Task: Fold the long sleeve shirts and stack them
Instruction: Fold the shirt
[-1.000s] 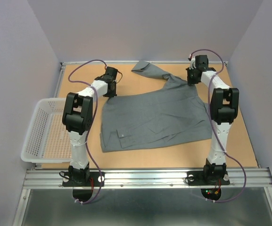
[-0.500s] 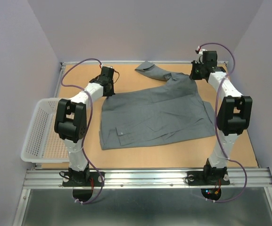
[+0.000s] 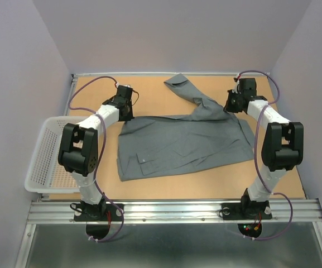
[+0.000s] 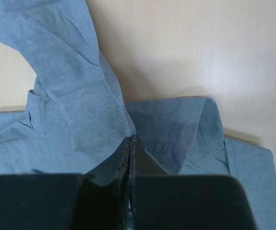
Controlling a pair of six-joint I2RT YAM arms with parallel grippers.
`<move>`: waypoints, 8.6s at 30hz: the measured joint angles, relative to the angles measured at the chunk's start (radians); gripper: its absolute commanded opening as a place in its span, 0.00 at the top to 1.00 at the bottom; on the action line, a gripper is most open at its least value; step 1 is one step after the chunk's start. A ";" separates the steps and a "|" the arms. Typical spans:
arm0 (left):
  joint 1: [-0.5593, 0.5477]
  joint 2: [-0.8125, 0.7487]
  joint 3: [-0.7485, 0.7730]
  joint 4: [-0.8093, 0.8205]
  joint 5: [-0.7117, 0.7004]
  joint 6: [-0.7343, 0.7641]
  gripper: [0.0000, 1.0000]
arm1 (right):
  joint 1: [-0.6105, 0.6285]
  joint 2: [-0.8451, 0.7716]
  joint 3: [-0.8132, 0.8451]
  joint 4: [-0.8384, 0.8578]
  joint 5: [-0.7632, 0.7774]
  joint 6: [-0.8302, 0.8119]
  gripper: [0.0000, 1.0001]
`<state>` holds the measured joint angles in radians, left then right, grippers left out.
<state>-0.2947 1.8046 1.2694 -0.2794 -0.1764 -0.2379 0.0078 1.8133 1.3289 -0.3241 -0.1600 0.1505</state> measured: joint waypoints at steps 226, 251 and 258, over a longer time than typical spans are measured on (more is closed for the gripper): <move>-0.216 -0.105 -0.262 0.030 0.023 -0.120 0.02 | -0.113 -0.023 -0.422 0.475 -0.143 0.579 0.57; -0.216 -0.149 -0.262 -0.002 -0.008 -0.147 0.02 | -0.111 -0.172 -0.459 0.555 -0.340 0.488 1.00; -0.216 -0.298 -0.242 -0.040 0.012 -0.177 0.02 | 0.039 -0.367 -0.421 0.476 -0.439 0.366 0.99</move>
<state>-0.5106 1.5070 1.0275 -0.3195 -0.1646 -0.4145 0.0467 1.4464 0.9077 0.1524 -0.5987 0.5163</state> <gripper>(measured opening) 0.975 0.021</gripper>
